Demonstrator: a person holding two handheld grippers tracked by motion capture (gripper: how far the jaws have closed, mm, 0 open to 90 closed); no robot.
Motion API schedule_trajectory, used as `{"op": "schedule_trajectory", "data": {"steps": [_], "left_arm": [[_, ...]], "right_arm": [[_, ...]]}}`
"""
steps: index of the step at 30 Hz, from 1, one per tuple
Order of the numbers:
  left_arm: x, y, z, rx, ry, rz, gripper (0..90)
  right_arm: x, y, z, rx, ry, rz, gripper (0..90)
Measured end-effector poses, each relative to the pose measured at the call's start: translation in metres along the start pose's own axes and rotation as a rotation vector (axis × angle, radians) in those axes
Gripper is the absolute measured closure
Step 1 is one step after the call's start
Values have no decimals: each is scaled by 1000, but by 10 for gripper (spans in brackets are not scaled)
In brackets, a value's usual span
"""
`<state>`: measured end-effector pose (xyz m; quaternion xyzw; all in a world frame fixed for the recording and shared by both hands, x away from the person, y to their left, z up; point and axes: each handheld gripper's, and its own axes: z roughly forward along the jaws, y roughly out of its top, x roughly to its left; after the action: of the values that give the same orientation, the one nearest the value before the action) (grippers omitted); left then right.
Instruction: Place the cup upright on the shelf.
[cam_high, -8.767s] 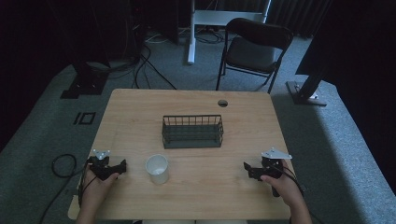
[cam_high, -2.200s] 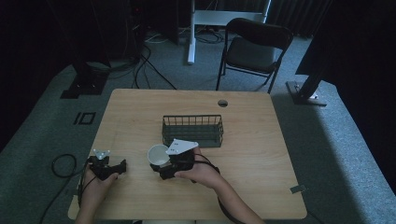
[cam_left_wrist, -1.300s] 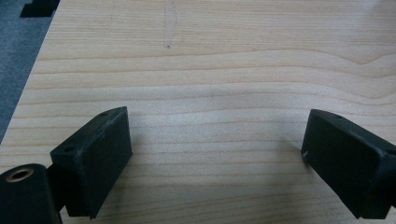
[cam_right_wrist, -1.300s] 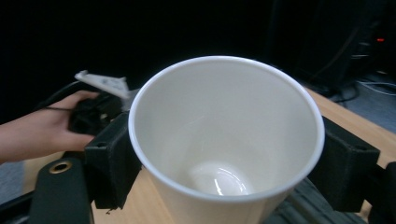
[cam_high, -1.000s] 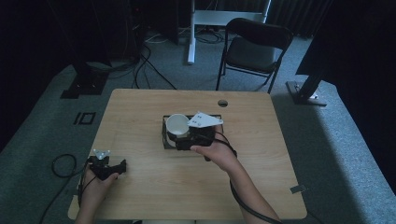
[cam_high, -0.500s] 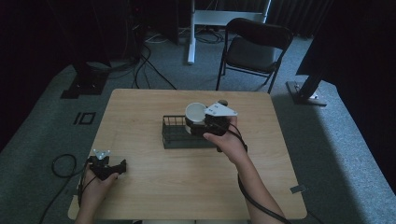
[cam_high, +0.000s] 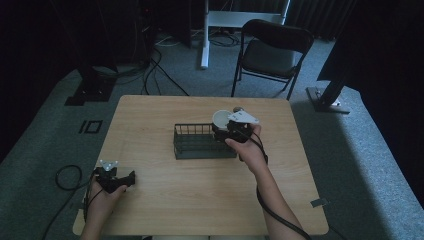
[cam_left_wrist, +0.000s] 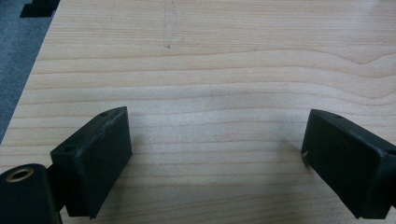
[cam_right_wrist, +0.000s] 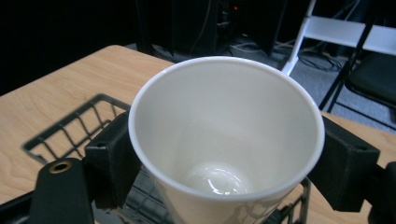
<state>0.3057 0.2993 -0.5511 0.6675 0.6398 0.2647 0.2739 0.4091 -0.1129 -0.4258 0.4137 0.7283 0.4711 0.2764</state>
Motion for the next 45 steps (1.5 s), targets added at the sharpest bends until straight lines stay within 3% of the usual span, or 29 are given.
{"op": "schedule_trajectory", "data": {"steps": [8, 21, 33, 40, 45], "left_arm": [[0, 0, 0, 0, 0, 0, 88], [0, 0, 0, 1, 0, 1, 89], [0, 0, 0, 0, 0, 1, 88], [0, 0, 0, 1, 0, 1, 89], [0, 0, 0, 1, 0, 1, 88]], "right_arm": [[-10, -12, 13, 29, -13, 35, 194], [-15, -27, 23, 71, -27, 48, 193], [-13, -29, 24, 70, -24, 31, 192], [-12, -27, 21, 49, 15, 1, 113], [-14, -25, 17, 39, 22, 23, 108]]}}
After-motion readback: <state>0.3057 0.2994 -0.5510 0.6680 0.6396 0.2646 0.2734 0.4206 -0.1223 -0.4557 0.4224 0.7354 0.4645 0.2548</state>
